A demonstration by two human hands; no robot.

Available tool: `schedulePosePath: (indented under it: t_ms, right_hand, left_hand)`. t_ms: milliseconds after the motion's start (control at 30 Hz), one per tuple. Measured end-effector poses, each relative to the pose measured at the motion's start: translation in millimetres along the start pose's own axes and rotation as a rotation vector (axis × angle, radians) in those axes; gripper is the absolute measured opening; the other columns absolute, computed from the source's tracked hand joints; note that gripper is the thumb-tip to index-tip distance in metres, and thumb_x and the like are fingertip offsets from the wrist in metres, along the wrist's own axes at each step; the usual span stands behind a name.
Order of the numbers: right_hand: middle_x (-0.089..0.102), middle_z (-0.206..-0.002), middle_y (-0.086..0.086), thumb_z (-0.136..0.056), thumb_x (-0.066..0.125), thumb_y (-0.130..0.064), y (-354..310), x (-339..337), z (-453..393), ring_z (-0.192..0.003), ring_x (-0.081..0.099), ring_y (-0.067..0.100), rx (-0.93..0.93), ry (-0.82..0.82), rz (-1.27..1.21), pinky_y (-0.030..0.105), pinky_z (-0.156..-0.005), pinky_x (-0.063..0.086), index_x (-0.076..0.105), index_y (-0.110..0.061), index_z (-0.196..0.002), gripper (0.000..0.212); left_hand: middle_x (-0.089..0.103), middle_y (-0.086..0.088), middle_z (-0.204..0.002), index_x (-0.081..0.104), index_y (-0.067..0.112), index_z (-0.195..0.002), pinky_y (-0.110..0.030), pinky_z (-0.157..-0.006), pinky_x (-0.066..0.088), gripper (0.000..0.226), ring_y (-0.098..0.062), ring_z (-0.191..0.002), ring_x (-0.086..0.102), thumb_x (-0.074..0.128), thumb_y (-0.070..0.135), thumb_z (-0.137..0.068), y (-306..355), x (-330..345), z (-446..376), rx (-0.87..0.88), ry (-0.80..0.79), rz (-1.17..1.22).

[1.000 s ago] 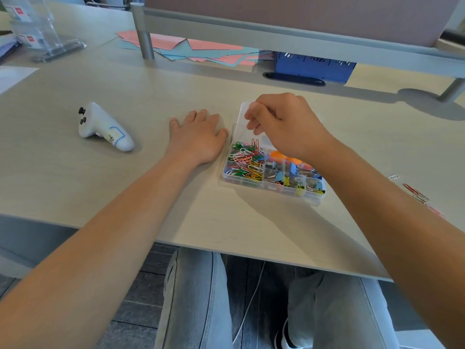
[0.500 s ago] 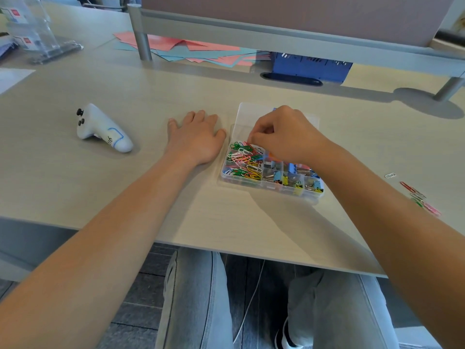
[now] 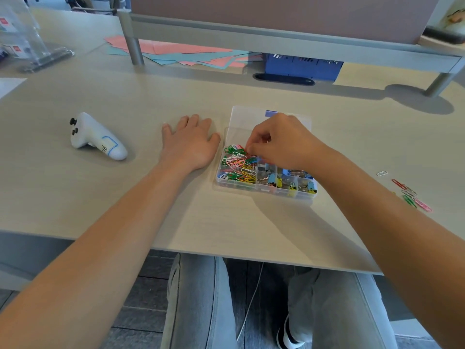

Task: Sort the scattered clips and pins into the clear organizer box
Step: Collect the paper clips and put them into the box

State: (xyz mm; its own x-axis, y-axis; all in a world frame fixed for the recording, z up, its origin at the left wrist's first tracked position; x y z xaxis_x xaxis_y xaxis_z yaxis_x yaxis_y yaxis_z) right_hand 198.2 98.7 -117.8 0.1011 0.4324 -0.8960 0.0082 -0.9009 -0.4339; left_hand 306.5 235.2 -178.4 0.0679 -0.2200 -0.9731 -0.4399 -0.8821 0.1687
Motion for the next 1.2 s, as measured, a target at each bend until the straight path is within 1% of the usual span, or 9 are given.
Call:
schedulePosePath:
  t_ms: [133,200,267,433,633,767,867,1067,1200]
  right_hand:
    - [0.073,-0.083,-0.008,-0.093,0.06,-0.016,-1,2,-2,-0.074,0.064,0.009,-0.028,-0.002,0.048,0.019,-0.066,0.048,0.08,-0.02,-0.099,0.02]
    - [0.07,-0.078,-0.009,-0.092,0.058,-0.015,-4,-3,-2,-0.071,0.062,0.008,-0.036,0.057,0.028,0.021,-0.065,0.048,0.079,-0.018,-0.096,0.021]
    - [0.063,-0.07,-0.017,-0.091,0.058,-0.014,-9,-4,-2,-0.065,0.057,0.004,-0.054,0.077,0.011,0.016,-0.06,0.042,0.078,-0.02,-0.093,0.021]
    - [0.064,-0.08,-0.016,-0.092,0.062,-0.014,-20,5,-3,-0.067,0.057,0.001,-0.102,0.022,0.032,0.018,-0.066,0.043,0.079,-0.026,-0.097,0.022]
    - [0.056,-0.077,-0.025,-0.091,0.057,-0.011,-15,-5,3,-0.067,0.055,-0.005,-0.089,0.074,0.018,0.005,-0.062,0.035,0.077,-0.026,-0.098,0.026]
    - [0.064,-0.081,-0.017,-0.089,0.06,-0.016,-3,-13,13,-0.074,0.06,0.003,-0.045,0.078,-0.013,0.011,-0.062,0.04,0.076,-0.023,-0.097,0.019]
    - [0.067,-0.077,-0.013,-0.088,0.064,-0.017,2,-14,22,-0.071,0.059,0.006,-0.033,0.07,-0.017,0.013,-0.06,0.04,0.076,-0.024,-0.09,0.013]
    - [0.065,-0.071,-0.018,-0.085,0.067,-0.012,-3,-10,27,-0.071,0.063,0.009,-0.056,0.094,0.001,0.025,-0.07,0.053,0.08,-0.02,-0.089,0.015]
    - [0.063,-0.071,-0.015,-0.088,0.069,-0.015,-7,-6,25,-0.071,0.062,0.01,-0.055,0.101,0.019,0.027,-0.07,0.053,0.079,-0.019,-0.09,0.011]
  left_hand:
    - [0.031,-0.005,-0.159,0.038,0.026,-0.148,-0.063,-0.116,0.012,0.054,-0.025,-0.149,0.022,0.026,0.049,-0.1,-1,1,-1,-0.002,-0.006,-0.007]
    - [0.029,-0.005,-0.161,0.037,0.027,-0.149,-0.063,-0.116,0.012,0.055,-0.025,-0.149,0.021,0.026,0.05,-0.1,-1,2,-1,-0.003,-0.009,-0.005]
    - [0.027,-0.005,-0.162,0.036,0.027,-0.15,-0.063,-0.117,0.011,0.056,-0.025,-0.15,0.02,0.026,0.05,-0.1,-1,2,-2,-0.007,-0.009,-0.001]
    - [0.026,-0.004,-0.163,0.036,0.027,-0.15,-0.063,-0.117,0.011,0.056,-0.025,-0.151,0.019,0.026,0.051,-0.1,-2,4,-3,-0.008,-0.002,-0.009]
    - [0.022,-0.004,-0.165,0.032,0.028,-0.152,-0.064,-0.118,0.008,0.058,-0.026,-0.153,0.016,0.025,0.052,-0.1,-4,7,-4,-0.015,-0.018,0.001]
    - [0.022,-0.004,-0.165,0.032,0.028,-0.152,-0.065,-0.118,0.009,0.058,-0.026,-0.153,0.016,0.025,0.051,-0.1,-4,6,-4,-0.009,-0.018,0.008]
    - [0.021,-0.004,-0.165,0.032,0.028,-0.153,-0.064,-0.118,0.008,0.058,-0.026,-0.153,0.016,0.025,0.05,-0.1,-3,6,-3,-0.01,-0.021,0.01]
    - [0.023,-0.005,-0.164,0.034,0.027,-0.151,-0.064,-0.118,0.009,0.056,-0.026,-0.152,0.017,0.026,0.049,-0.1,-2,4,-2,-0.006,-0.017,0.008]
    - [0.025,-0.005,-0.164,0.035,0.026,-0.15,-0.064,-0.118,0.009,0.055,-0.026,-0.152,0.018,0.027,0.048,-0.1,-2,3,-2,-0.006,-0.014,0.011]
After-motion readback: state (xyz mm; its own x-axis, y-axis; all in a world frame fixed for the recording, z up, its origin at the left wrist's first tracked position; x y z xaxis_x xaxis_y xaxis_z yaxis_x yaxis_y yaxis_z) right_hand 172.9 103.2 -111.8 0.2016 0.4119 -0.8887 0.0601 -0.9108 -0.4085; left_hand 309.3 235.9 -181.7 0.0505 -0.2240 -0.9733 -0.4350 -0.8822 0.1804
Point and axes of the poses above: each hand's wrist, its own z-axis away from the middle knuckle, its own x-axis out of the palm, y = z × x, the point moved 10 cm from there along -z, towards the middle knuckle
